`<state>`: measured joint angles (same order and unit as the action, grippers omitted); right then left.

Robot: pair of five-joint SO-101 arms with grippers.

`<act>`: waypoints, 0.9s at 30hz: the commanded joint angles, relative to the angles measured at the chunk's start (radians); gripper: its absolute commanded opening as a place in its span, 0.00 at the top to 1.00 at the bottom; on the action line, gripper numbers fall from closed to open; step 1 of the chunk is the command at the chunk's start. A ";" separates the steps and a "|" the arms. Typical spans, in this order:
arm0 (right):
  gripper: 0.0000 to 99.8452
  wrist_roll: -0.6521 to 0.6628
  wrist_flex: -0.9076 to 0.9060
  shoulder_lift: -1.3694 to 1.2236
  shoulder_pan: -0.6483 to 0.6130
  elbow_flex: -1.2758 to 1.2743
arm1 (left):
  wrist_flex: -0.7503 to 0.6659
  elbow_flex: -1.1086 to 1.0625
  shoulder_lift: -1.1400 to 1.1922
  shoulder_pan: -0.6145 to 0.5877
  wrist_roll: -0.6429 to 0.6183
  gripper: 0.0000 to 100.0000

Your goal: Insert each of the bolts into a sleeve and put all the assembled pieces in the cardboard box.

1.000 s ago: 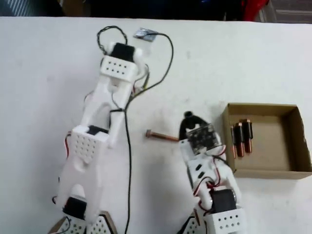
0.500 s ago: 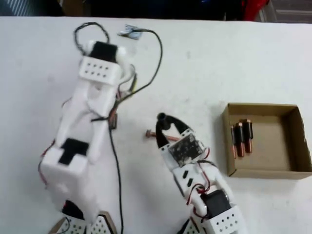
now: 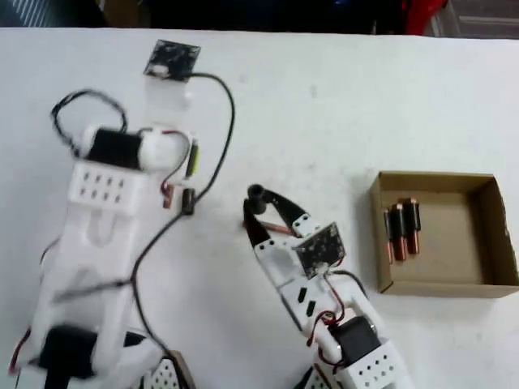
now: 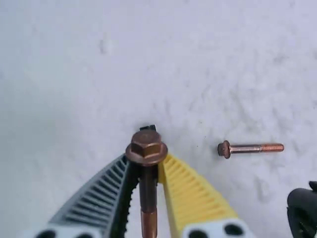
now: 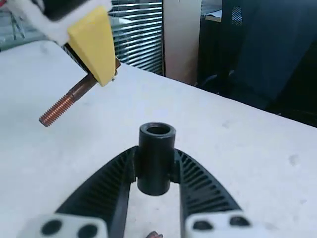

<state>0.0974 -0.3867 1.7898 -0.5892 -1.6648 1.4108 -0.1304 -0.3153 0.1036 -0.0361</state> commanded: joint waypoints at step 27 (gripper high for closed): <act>0.98 -0.043 0.061 0.008 -0.127 -0.026 | -0.637 -0.589 -0.880 0.217 -0.112 0.98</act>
<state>0.0560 -0.3237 1.7883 -0.7119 -1.6817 0.8170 -0.7319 -1.1669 0.2754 -0.1250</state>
